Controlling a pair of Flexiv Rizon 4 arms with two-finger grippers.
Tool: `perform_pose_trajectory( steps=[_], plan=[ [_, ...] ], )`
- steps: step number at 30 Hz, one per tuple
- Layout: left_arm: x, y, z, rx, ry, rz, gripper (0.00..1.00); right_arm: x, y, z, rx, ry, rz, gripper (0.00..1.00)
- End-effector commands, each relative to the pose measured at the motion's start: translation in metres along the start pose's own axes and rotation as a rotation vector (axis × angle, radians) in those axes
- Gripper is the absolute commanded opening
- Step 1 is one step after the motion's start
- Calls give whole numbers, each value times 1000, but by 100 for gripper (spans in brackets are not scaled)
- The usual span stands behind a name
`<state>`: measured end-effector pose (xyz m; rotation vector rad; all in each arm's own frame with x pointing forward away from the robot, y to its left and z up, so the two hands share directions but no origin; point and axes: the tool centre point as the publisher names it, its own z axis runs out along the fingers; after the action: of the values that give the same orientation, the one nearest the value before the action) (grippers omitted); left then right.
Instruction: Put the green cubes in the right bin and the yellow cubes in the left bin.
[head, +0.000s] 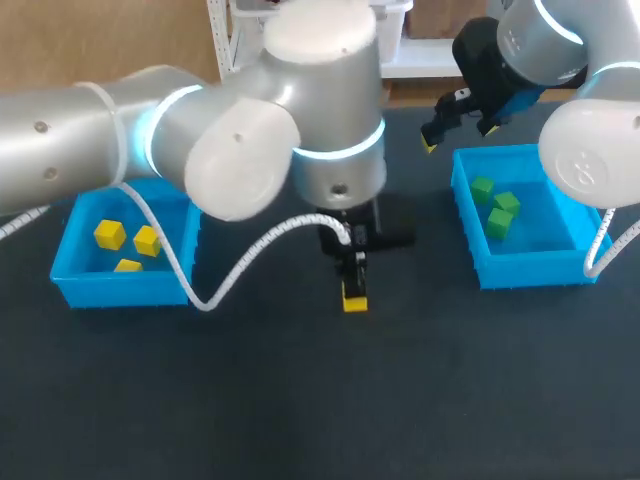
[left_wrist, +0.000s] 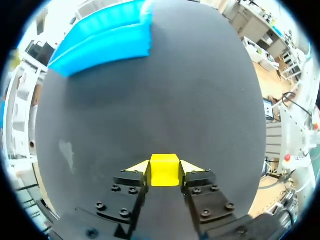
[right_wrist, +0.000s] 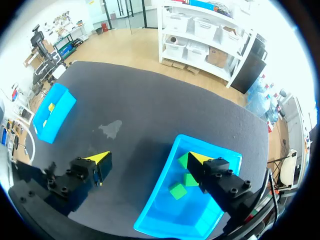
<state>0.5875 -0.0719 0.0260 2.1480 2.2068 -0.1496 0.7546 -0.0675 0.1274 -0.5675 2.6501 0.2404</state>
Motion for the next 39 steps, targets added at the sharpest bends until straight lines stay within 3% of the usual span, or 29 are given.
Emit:
perform_pose_trajectory(
  steps=[1, 15, 28, 39],
  plan=[
    [16, 11, -20, 6, -33, -28, 0, 0, 0, 0, -1, 0, 0, 100],
    [49, 70, -93, -77, -216, -238, 0, 0, 0, 0, -1, 0, 0, 100],
    [126, 122, -132, -194, -320, -496, 0, 0, 0, 0, -1, 0, 0, 100],
    [184, 144, -144, -230, -323, -642, 0, 0, 0, 0, -1, 0, 0, 100]
  ],
)
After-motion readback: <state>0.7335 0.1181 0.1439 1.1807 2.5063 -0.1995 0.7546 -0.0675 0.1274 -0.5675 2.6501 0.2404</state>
